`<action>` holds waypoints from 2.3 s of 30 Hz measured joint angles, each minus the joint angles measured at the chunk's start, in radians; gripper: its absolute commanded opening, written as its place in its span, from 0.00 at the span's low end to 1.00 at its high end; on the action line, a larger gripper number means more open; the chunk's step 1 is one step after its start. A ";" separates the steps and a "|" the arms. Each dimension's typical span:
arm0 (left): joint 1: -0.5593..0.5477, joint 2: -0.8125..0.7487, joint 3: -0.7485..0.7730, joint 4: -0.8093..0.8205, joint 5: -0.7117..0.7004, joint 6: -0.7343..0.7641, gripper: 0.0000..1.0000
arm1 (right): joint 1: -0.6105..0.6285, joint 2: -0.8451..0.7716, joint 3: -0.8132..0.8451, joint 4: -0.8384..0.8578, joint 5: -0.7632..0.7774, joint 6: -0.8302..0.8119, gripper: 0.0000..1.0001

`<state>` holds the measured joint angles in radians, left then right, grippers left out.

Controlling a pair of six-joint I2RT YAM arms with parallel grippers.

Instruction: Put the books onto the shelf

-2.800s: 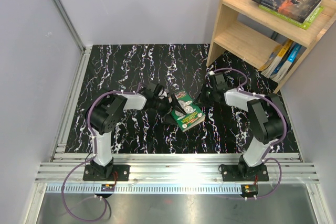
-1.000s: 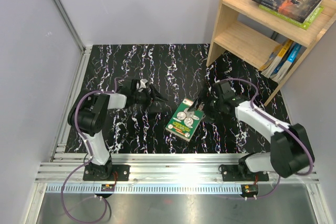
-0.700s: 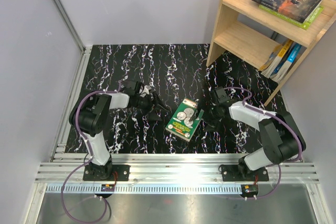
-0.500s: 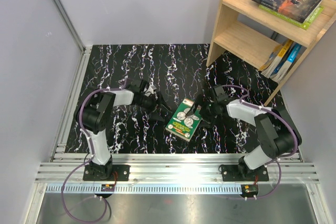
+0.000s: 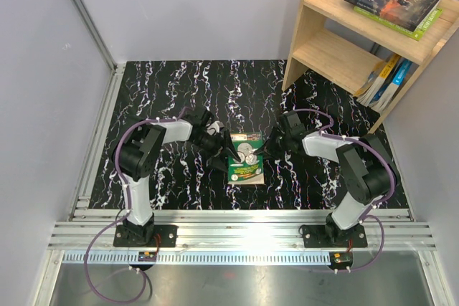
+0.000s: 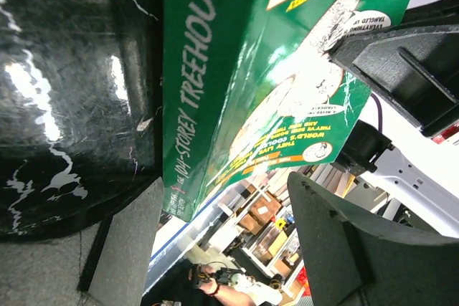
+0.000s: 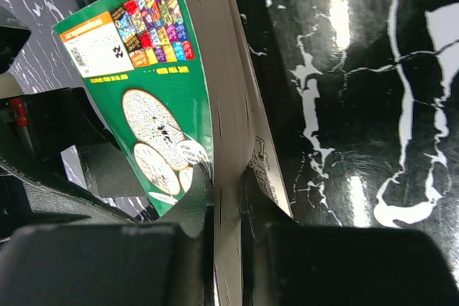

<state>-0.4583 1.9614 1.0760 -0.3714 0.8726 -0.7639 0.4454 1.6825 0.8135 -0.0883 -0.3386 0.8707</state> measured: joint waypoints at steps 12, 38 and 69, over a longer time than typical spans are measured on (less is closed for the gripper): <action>0.055 -0.050 -0.115 0.093 0.065 0.002 0.73 | 0.063 -0.135 0.010 -0.118 0.049 -0.014 0.00; 0.138 -0.200 -0.344 0.508 0.092 -0.270 0.51 | 0.093 -0.397 -0.307 0.248 -0.070 0.291 0.00; 0.108 -0.289 0.194 -0.417 -0.320 0.043 0.00 | 0.650 -0.132 0.794 -0.871 0.569 -0.255 1.00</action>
<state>-0.3508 1.6722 1.2697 -0.7879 0.5522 -0.7204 1.0958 1.5501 1.6073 -0.9588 0.2306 0.6159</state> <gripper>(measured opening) 0.263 0.994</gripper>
